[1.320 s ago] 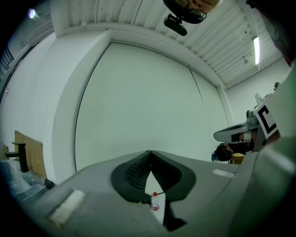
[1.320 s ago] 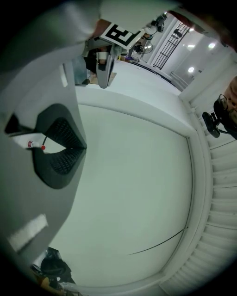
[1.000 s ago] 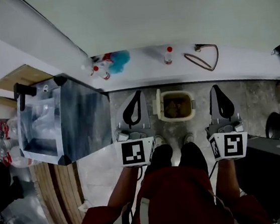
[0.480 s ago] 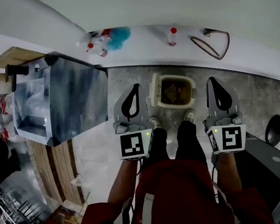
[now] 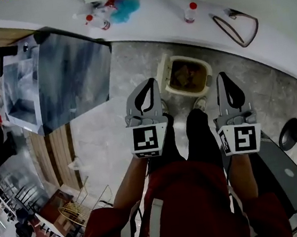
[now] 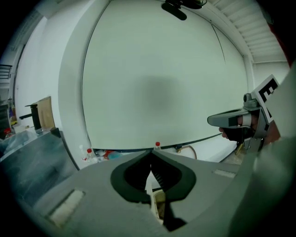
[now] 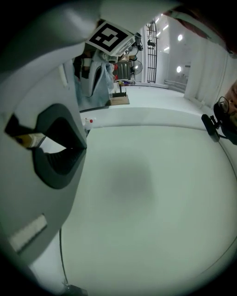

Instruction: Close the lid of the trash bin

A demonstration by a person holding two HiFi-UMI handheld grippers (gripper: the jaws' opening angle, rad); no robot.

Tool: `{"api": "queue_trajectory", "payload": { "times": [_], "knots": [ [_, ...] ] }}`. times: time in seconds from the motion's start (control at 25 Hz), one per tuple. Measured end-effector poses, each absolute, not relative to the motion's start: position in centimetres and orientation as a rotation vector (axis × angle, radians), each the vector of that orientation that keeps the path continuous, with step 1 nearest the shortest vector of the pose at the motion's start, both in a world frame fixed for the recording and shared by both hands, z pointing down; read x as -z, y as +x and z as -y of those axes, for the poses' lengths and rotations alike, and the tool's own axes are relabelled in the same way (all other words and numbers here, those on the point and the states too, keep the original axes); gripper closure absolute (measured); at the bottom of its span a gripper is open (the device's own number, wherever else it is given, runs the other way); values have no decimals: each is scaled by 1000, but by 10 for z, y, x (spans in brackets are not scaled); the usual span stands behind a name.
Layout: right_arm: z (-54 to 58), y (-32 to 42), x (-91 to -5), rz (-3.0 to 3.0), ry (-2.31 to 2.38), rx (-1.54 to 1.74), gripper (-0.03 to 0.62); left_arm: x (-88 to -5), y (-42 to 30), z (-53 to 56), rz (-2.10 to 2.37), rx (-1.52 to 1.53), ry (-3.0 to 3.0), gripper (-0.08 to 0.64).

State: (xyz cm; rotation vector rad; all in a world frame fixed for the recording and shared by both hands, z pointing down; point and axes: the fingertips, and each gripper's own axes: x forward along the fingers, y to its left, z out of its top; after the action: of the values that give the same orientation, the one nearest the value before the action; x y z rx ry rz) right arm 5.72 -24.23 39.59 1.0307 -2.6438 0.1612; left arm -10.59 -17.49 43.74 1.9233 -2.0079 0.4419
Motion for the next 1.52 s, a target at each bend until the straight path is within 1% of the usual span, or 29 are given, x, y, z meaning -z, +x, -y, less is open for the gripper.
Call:
{"api": "queue_trajectory", "payload": {
  "times": [0.08,0.16,0.44,0.48,0.6,0.76,1.0,1.36,1.52],
  "knots": [
    [240,52,-407,2642,995,-170,592,-455,-102,171,1977,-465,1898,552],
    [238,49,-418,2638,973,-187,592,-475,-97,166,1941,-498,1877,522],
    [228,42,-462,2615,900,-235,592,-548,-88,154,1845,-544,1792,471],
    [226,43,-471,2609,883,-243,592,-558,-87,152,1841,-548,1777,448],
    [224,41,-498,2590,845,-251,592,-588,-89,153,1835,-580,1735,408],
    [216,40,-526,2566,823,-278,592,-623,-91,147,1808,-607,1683,388],
    [214,44,-551,2537,805,-304,592,-659,-84,144,1753,-633,1663,379],
    [221,57,-560,2510,840,-317,592,-661,-72,144,1725,-636,1674,371],
    [223,70,-567,2499,860,-335,592,-663,-54,148,1683,-643,1705,371]
  ]
}}
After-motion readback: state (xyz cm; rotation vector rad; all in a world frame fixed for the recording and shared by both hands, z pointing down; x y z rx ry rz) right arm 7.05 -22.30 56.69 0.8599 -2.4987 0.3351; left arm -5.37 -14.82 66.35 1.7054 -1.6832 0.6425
